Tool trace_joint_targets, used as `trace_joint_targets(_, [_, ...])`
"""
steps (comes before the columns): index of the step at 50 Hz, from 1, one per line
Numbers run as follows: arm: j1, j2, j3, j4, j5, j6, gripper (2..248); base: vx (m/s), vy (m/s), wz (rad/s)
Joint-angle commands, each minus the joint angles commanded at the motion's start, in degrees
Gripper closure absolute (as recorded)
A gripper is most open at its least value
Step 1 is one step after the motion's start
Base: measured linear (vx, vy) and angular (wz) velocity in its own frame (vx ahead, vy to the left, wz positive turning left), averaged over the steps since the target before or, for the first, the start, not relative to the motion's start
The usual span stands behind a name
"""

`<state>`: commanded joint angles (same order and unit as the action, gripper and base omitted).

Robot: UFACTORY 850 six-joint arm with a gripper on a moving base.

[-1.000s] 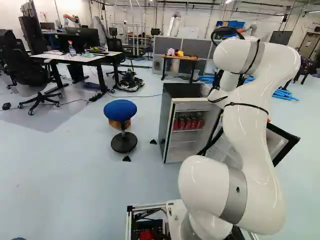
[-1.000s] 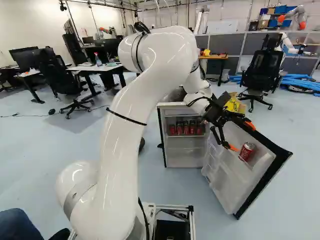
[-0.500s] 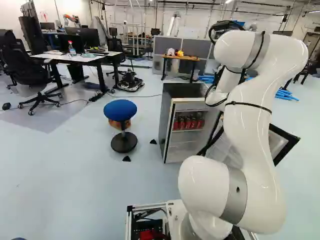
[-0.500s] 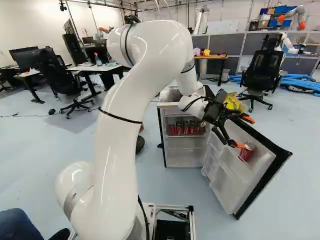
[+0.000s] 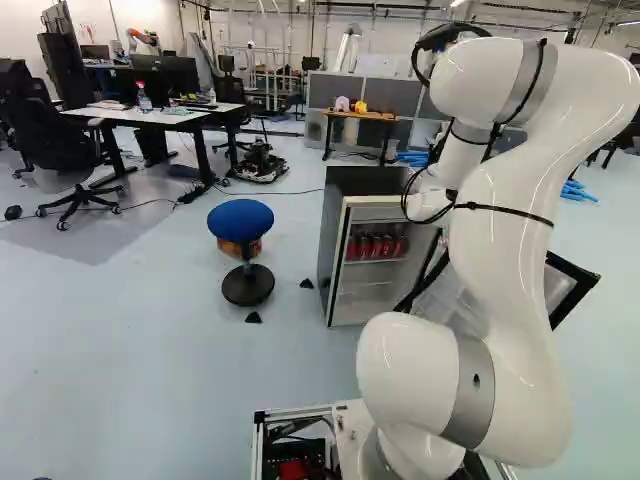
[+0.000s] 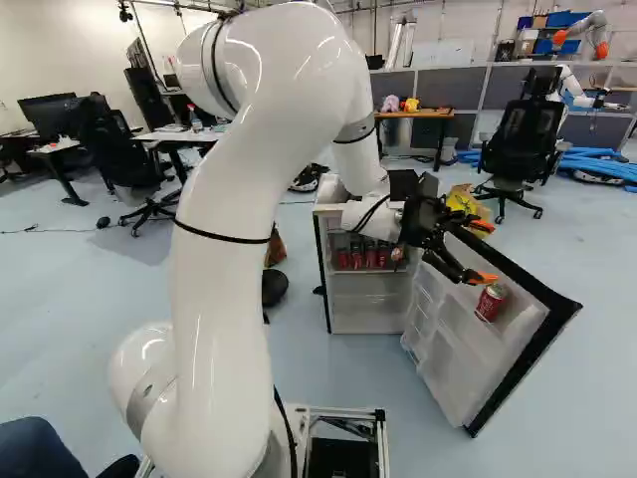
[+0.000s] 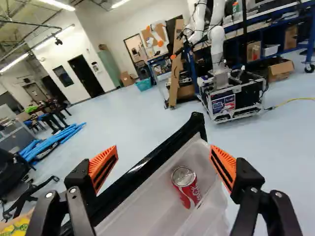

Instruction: Grab a drink from the fridge

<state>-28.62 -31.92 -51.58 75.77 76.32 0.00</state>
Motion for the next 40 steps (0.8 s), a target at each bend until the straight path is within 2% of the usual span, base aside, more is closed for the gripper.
trace_joint_targets(19, [0.8, 5.1, 7.6, -11.4, 0.0, 0.0, 3, 0.000, 0.000, 0.000])
trace_joint_targets(40, [0.2, 10.1, 14.6, -24.1, -0.2, 0.0, 3, 0.000, 0.000, 0.000])
